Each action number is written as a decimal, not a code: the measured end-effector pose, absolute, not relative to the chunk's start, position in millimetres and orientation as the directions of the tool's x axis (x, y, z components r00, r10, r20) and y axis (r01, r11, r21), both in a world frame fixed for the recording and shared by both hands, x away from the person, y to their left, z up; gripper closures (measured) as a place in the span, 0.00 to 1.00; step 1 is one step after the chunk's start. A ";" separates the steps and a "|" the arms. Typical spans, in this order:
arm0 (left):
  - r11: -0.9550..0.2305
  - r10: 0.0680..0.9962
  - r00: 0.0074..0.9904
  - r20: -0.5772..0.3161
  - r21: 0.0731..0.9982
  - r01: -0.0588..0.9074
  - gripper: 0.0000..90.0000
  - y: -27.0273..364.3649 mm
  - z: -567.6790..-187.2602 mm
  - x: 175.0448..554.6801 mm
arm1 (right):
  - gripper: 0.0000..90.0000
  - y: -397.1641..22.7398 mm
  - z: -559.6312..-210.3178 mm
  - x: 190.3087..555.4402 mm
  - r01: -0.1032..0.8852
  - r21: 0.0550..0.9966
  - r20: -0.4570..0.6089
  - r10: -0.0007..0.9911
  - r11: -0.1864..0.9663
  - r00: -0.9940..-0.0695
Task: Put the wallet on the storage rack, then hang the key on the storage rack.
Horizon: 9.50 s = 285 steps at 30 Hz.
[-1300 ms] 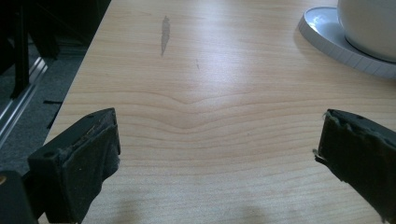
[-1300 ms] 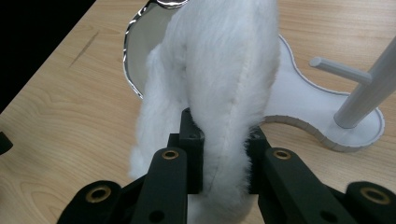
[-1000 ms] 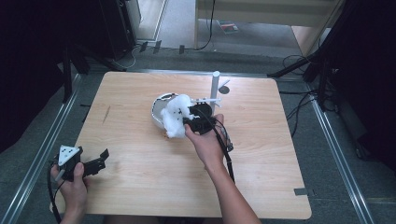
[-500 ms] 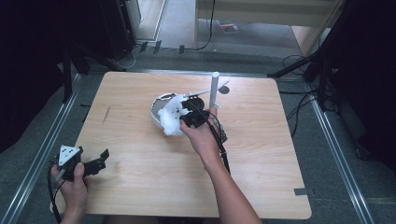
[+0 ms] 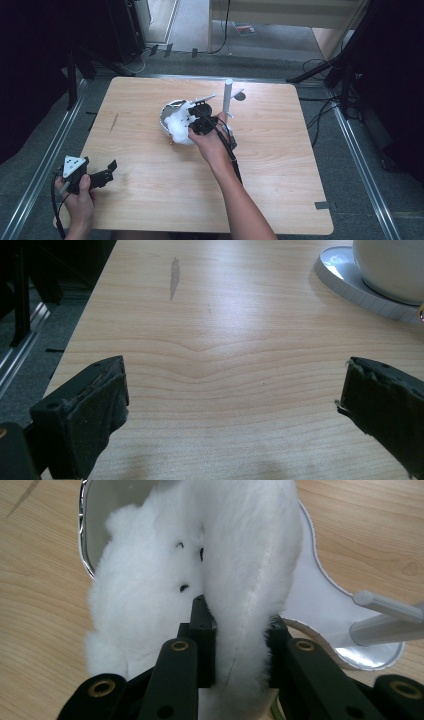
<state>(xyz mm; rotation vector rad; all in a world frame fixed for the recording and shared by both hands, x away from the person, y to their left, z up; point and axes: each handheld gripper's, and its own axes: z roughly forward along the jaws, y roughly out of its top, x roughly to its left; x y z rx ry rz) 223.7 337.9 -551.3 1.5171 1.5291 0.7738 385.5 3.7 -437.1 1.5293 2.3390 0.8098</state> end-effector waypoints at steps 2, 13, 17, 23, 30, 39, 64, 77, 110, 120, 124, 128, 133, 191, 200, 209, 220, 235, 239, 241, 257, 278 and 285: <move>0.080 0.989 0.071 -0.130 0.872 0.482 0.00 337.7 -551.1 223.5 | 0.85 6.1 -438.2 386.5 0.770 0.558 0.095 0.898 0.310 -0.430; 0.079 0.989 0.076 -0.131 0.875 0.478 0.00 337.0 -551.4 223.2 | 0.83 17.8 -443.3 394.9 0.773 0.535 0.046 0.903 0.340 -0.428; 0.080 0.988 0.077 -0.132 0.874 0.479 0.00 337.0 -551.4 223.1 | 0.76 20.4 -445.2 396.4 0.758 0.552 0.020 0.903 0.347 -0.429; 0.084 0.987 0.078 -0.138 0.873 0.481 0.00 337.7 -551.3 223.1 | 0.52 20.5 -444.2 392.4 0.695 0.630 0.005 0.894 0.346 -0.449; 0.085 0.987 0.078 -0.139 0.872 0.481 0.00 337.8 -551.3 223.2 | 0.36 18.5 -433.3 383.8 0.628 0.700 0.002 0.878 0.341 -0.480; 0.085 0.988 0.076 -0.138 0.872 0.482 0.00 337.7 -551.3 223.2 | 0.31 8.6 -413.7 366.9 0.595 0.732 0.016 0.864 0.333 -0.503; 0.078 0.989 0.074 -0.129 0.874 0.479 0.00 336.7 -551.4 223.5 | 0.33 -42.5 -411.3 335.8 0.598 0.738 0.022 0.874 0.313 -0.485; 0.075 0.989 0.073 -0.125 0.875 0.479 0.00 336.1 -551.4 223.4 | 0.33 -72.3 -417.3 322.1 0.606 0.735 0.019 0.883 0.305 -0.468; 0.083 0.988 0.074 -0.134 0.874 0.480 0.00 337.0 -551.4 222.9 | 0.39 -101.7 -448.9 326.0 0.687 0.550 -0.061 0.843 0.475 -0.535; 0.084 0.988 0.074 -0.135 0.874 0.480 0.00 337.2 -551.3 222.7 | 0.51 -104.3 -464.4 328.9 0.702 0.482 -0.069 0.822 0.524 -0.566; 0.086 0.988 0.074 -0.137 0.873 0.480 0.00 337.3 -551.3 222.6 | 0.55 -107.1 -467.2 331.1 0.710 0.462 -0.047 0.815 0.531 -0.578; 0.089 0.988 0.073 -0.140 0.875 0.476 0.00 337.6 -551.4 222.2 | 0.57 -108.6 -472.6 333.0 0.718 0.430 -0.051 0.809 0.547 -0.585; 0.089 0.987 0.074 -0.141 0.874 0.478 0.00 337.9 -551.3 221.9 | 0.58 -110.1 -481.0 337.2 0.727 0.409 -0.049 0.809 0.552 -0.586; 0.086 0.988 0.072 -0.137 0.872 0.482 0.00 337.5 -551.3 222.3 | 0.92 -111.9 -485.8 333.5 0.730 0.480 -0.012 0.836 0.487 -0.549; 0.085 0.988 0.072 -0.136 0.872 0.482 0.00 337.3 -551.3 222.2 | 0.92 -119.1 -470.8 324.8 0.699 0.564 0.004 0.846 0.439 -0.534; 0.085 0.988 0.072 -0.136 0.872 0.482 0.00 337.1 -551.3 222.2 | 0.92 -125.6 -454.1 316.0 0.668 0.635 0.034 0.850 0.388 -0.526; 0.083 0.989 0.071 -0.133 0.873 0.481 0.00 336.7 -551.5 222.5 | 0.92 -133.0 -440.2 309.1 0.647 0.675 0.054 0.850 0.355 -0.523; 0.082 0.989 0.066 -0.129 0.876 0.475 0.00 335.9 -551.4 222.2 | 0.92 -141.6 -417.6 297.0 0.629 0.705 0.063 0.855 0.326 -0.514; 0.081 0.990 0.067 -0.127 0.876 0.475 0.00 335.9 -551.4 222.2 | 0.92 -143.2 -414.5 296.8 0.625 0.711 0.063 0.856 0.323 -0.514; 0.080 0.990 0.066 -0.126 0.876 0.475 0.00 335.9 -551.4 222.2 | 0.92 -144.7 -412.4 297.3 0.624 0.714 0.064 0.858 0.318 -0.510; 0.075 0.990 0.068 -0.122 0.876 0.477 0.00 336.1 -551.2 221.8 | 0.92 -150.7 -416.1 312.2 0.638 0.709 0.071 0.869 0.301 -0.489; 0.078 0.990 0.067 -0.124 0.877 0.475 0.00 335.9 -551.3 221.8 | 0.90 -146.9 -432.1 326.4 0.658 0.696 0.086 0.876 0.289 -0.475; 0.077 0.990 0.067 -0.123 0.876 0.476 0.00 335.9 -551.3 221.7 | 0.89 -147.4 -433.3 327.9 0.658 0.702 0.083 0.886 0.272 -0.455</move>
